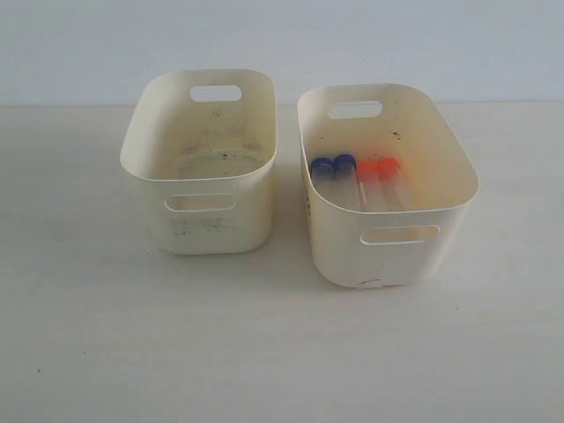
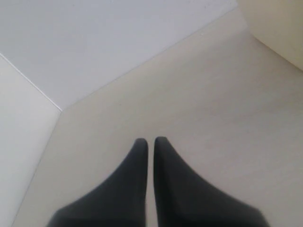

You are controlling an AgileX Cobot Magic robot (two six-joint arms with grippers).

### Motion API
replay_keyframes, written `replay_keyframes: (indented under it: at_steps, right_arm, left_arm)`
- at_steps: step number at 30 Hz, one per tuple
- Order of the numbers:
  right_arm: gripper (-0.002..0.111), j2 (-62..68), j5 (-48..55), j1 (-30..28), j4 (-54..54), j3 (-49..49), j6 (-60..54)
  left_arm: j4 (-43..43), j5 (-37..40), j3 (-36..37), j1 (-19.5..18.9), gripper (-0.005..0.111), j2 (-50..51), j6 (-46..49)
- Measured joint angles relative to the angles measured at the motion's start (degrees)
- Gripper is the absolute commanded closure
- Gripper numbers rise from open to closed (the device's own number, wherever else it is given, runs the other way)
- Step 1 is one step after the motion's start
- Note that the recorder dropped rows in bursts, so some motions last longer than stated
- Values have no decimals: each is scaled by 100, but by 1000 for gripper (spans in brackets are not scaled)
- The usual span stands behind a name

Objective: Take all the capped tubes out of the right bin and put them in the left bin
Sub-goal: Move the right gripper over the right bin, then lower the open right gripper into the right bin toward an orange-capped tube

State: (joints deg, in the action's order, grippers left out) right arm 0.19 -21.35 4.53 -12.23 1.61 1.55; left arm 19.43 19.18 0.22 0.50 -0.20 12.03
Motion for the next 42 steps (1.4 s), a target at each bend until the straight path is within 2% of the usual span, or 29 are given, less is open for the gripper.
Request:
replay_keyframes:
  at_steps: [1,2,3,4,5,8,10,11,18,25,29,34,39,42]
  right_arm:
    - [107,0,-195,0,-38,164,0]
    - [107,119,-400,0,-87,779,-155]
    - [107,249,-358,0,-86,1169,-264]
    - [107,741,159,0,-116,2076,-456]
    - [107,1186,881,0,-123,2788,-539]
    - [107,2683,4020,0,-123,4719,-630]
    - [107,3443,5641,0,-111,5425,-669]
    - [107,3715,6111,0,-112,5578,-669]
    - [107,4647,7054,0,-164,5983,-811]
    - [107,6469,7955,56,-161,7329,-671]
    - [107,7318,8244,540,106,8173,-308]
    - [107,8364,8612,1388,1025,9039,600]
    - [106,9894,9061,1537,1337,9869,1277]
    - [93,10498,9083,1537,1350,10054,1528]
  left_arm:
    - [0,0,0,0,103,0,0]
    - [0,0,0,0,103,0,0]
    - [0,0,0,0,103,0,0]
    - [0,0,0,0,103,0,0]
    - [0,0,0,0,103,0,0]
    - [0,0,0,0,103,0,0]
    - [0,0,0,0,103,0,0]
    - [0,0,0,0,103,0,0]
    - [0,0,0,0,103,0,0]
    - [0,0,0,0,103,0,0]
    - [0,0,0,0,103,0,0]
    - [0,0,0,0,103,0,0]
    - [0,0,0,0,103,0,0]
    - [0,0,0,0,103,0,0]
